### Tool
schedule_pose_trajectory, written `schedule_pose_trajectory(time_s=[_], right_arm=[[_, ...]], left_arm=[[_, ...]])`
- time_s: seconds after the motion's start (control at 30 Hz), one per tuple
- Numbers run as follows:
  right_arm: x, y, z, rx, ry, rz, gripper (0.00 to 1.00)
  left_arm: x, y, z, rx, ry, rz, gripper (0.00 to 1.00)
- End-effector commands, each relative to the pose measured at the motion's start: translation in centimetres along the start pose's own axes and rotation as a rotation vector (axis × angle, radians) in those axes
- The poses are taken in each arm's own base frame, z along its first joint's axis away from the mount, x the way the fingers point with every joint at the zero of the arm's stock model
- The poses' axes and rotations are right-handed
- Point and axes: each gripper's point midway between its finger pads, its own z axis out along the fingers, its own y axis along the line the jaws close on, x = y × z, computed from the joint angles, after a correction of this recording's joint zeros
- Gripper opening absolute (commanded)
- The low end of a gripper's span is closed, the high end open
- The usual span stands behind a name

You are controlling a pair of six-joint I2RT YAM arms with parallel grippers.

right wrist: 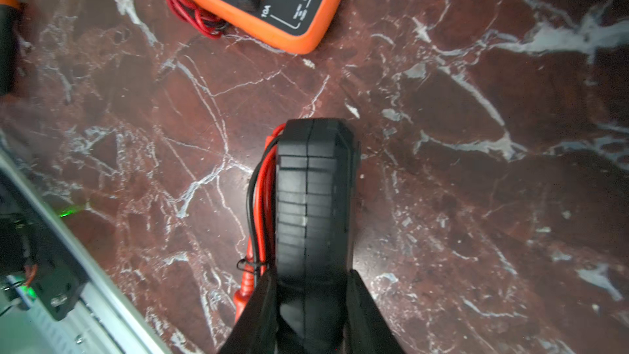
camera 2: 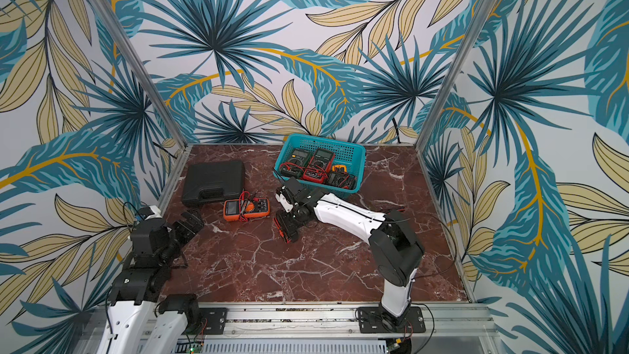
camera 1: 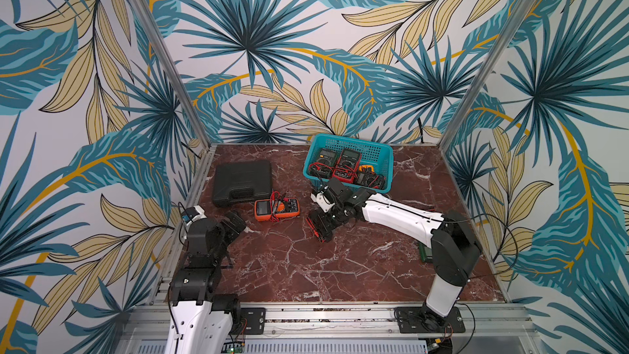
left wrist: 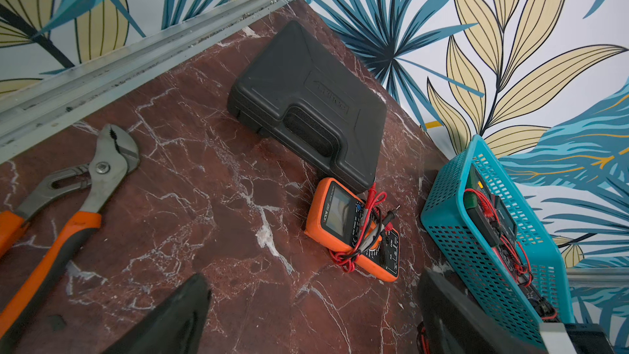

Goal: Put the multimeter into the basket
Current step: Adjust the multimeter at the center of the board.

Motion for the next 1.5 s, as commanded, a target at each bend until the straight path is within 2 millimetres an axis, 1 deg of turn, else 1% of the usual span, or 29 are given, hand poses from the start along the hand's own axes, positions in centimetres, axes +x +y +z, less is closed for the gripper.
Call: schedule_pose_trajectory(time_s=[0.0, 0.07, 0.13, 0.3, 0.5, 0.6, 0.77, 0.83, 0.93, 1.03, 1.1, 1.23, 1.3, 1.37, 1.47], right_arm=[[0.9, 2.0, -0.3, -0.134, 0.018, 0.036, 0.22], [1.8, 2.2, 0.1, -0.173, 0.046, 0.046, 0.22], [2.7, 2.1, 0.7, -0.187, 0.073, 0.057, 0.22], [4.6, 0.8, 2.2, -0.198, 0.13, 0.104, 0.22], [5.4, -1.1, 3.2, -0.234, 0.147, 0.167, 0.26], [5.8, -2.5, 3.6, -0.222, 0.157, 0.19, 0.32], [6.5, -4.5, 3.9, -0.165, 0.175, 0.207, 0.48], [6.7, -5.1, 3.9, -0.148, 0.178, 0.213, 0.51], [6.7, -5.8, 3.6, -0.109, 0.179, 0.206, 0.56], [6.5, -6.6, 2.9, -0.051, 0.183, 0.196, 0.64], [6.3, -7.1, 2.1, -0.004, 0.183, 0.192, 0.68], [6.0, -8.8, -0.1, 0.14, 0.198, 0.242, 0.77], [5.7, -8.7, -1.1, 0.17, 0.193, 0.298, 0.83], [5.4, -8.3, -1.9, 0.191, 0.169, 0.347, 0.88], [4.6, -7.1, -2.9, 0.228, 0.12, 0.401, 0.97]], left_arm=[[-0.7, -1.3, -0.4, 0.048, -0.004, 0.01, 1.0], [-0.6, -1.4, -0.2, 0.053, 0.004, 0.007, 1.0], [-0.6, -1.5, -0.1, 0.056, 0.006, 0.006, 1.0], [-0.5, -1.7, 0.2, 0.061, 0.015, 0.003, 1.0], [-0.4, -1.7, 0.5, 0.059, 0.02, 0.002, 1.0], [-0.3, -1.7, 0.6, 0.06, 0.025, 0.004, 1.0], [-0.4, -1.8, 0.7, 0.059, 0.026, 0.002, 1.0], [-0.4, -1.8, 0.7, 0.06, 0.025, 0.002, 1.0], [-0.5, -1.9, 0.8, 0.063, 0.023, 0.001, 1.0], [-0.5, -2.1, 0.9, 0.065, 0.026, 0.003, 1.0], [-0.5, -2.0, 0.9, 0.064, 0.029, 0.005, 1.0], [-0.5, -2.0, 0.9, 0.064, 0.027, 0.008, 1.0], [-0.5, -2.0, 0.9, 0.062, 0.027, 0.011, 1.0], [-0.4, -1.8, 0.9, 0.058, 0.028, 0.014, 1.0], [-0.3, -1.7, 0.9, 0.052, 0.027, 0.018, 1.0]])
